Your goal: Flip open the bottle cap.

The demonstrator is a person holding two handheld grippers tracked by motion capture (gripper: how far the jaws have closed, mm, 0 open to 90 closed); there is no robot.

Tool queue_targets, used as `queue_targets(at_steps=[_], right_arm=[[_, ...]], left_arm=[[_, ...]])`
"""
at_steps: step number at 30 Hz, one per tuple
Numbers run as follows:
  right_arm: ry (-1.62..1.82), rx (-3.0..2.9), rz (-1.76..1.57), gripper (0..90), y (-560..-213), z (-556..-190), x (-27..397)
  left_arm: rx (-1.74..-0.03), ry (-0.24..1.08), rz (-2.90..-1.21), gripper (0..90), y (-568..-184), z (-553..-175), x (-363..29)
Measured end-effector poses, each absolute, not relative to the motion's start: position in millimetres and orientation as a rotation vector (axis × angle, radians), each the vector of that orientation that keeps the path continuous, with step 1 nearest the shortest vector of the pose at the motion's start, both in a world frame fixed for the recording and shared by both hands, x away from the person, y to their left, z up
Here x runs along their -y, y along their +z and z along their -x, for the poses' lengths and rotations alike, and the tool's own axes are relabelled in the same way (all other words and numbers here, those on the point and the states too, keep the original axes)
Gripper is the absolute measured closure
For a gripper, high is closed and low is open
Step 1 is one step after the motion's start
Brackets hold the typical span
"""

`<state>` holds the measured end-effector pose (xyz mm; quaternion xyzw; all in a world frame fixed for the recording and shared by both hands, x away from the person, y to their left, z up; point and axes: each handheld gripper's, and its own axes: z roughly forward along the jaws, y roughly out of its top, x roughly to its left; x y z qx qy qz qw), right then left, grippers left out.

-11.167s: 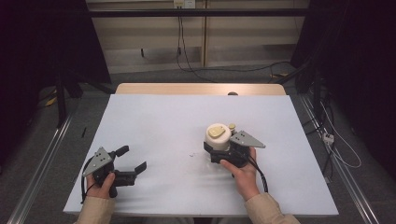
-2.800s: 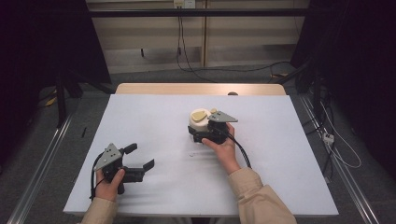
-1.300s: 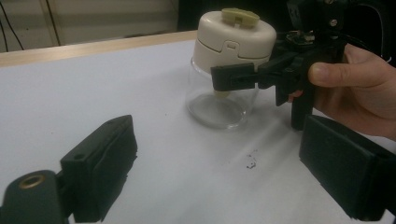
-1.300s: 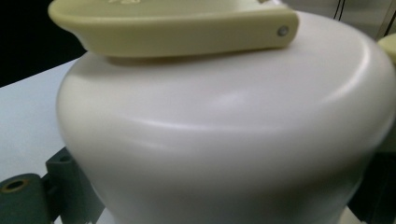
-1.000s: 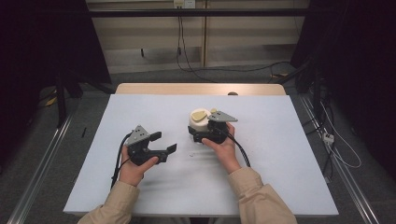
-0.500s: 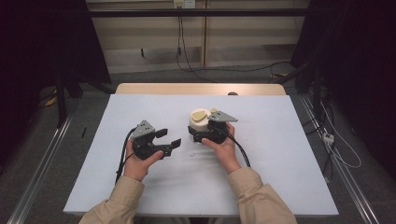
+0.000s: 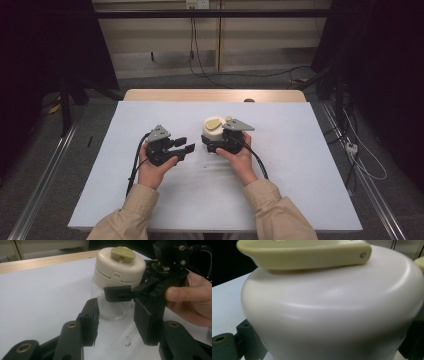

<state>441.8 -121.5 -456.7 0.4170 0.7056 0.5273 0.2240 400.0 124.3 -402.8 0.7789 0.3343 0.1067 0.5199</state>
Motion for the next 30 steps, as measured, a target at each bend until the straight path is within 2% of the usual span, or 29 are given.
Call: queue_targets(at_steps=[17,30], right_arm=[[1.458,-1.946,-1.152,6.0,-456.9,-442.0,121.5],[1.459,-1.947,-1.153,6.0,-457.1,-442.0,121.5]], left_arm=[[-0.803,0.223,-1.880,77.5,-404.6,-409.3,-119.9],[-0.770,0.213,-1.922,89.2,-394.5,-418.8,-110.0]])
